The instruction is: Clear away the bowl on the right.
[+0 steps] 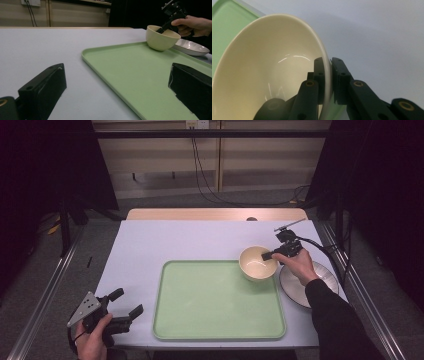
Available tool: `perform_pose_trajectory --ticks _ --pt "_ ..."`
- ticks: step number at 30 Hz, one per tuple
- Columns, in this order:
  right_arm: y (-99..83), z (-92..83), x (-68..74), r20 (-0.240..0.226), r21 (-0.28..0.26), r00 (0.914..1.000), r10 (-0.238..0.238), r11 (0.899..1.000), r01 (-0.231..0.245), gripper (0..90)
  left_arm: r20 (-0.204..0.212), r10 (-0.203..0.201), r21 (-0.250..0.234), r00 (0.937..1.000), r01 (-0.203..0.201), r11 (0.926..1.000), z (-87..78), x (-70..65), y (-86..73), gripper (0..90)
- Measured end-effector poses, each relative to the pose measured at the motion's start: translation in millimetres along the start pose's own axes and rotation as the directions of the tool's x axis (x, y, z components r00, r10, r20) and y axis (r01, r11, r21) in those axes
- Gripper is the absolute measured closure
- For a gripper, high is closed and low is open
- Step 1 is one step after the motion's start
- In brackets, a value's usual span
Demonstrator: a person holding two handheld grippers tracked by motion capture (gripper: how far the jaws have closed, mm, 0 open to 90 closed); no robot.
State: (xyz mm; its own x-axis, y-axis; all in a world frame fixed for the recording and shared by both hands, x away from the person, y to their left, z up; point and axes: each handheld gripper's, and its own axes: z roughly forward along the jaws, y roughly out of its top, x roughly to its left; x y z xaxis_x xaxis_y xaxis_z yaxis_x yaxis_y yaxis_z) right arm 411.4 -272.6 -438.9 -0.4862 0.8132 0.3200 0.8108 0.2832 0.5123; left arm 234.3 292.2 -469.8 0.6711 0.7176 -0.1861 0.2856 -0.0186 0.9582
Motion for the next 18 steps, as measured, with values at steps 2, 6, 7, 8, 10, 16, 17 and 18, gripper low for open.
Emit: perform_pose_trajectory --ticks 2,6,7,8,10,16,17,18 --pt "-0.4 2.0 0.4 0.008 0.009 1.0000 0.002 1.000 -0.002 83.3 0.002 0.006 0.003 1.0000 -0.006 1.0000 -0.4 0.3 0.1 1.5" --pt "-2.3 5.6 -1.6 0.010 0.021 0.9999 0.009 1.000 -0.009 83.7 0.000 0.008 0.007 1.0000 -0.008 0.9999 -0.4 0.2 0.2 1.5" --pt "-2.6 5.9 -2.4 0.005 0.023 1.0000 0.002 1.000 -0.002 83.9 0.000 0.008 0.007 1.0000 -0.008 0.9999 -0.5 0.2 0.1 1.5" --pt "-2.9 6.3 -2.1 0.015 0.028 0.9998 0.010 1.000 -0.010 84.0 0.001 0.009 0.006 1.0000 -0.009 0.9999 -0.6 0.5 0.1 1.5" --pt "-4.0 7.3 -3.1 0.019 0.026 0.9998 0.005 1.000 -0.006 84.3 -0.003 0.009 0.007 1.0000 -0.009 0.9999 -0.5 0.3 0.2 1.5" --pt "-5.3 8.2 -4.5 0.015 0.027 0.9998 0.010 1.000 -0.010 84.4 0.000 0.008 0.007 1.0000 -0.008 0.9999 -0.4 0.1 0.2 1.5" --pt "-5.6 8.2 -4.3 0.019 0.026 0.9998 0.005 1.000 -0.006 84.4 -0.001 -0.001 0.000 1.0000 0.001 1.0000 0.0 -0.4 0.1 1.5" --pt "-5.7 8.1 -3.6 0.018 0.025 0.9998 0.008 1.000 -0.009 84.4 -0.001 0.008 0.005 1.0000 -0.008 1.0000 -0.3 0.1 0.2 1.5"
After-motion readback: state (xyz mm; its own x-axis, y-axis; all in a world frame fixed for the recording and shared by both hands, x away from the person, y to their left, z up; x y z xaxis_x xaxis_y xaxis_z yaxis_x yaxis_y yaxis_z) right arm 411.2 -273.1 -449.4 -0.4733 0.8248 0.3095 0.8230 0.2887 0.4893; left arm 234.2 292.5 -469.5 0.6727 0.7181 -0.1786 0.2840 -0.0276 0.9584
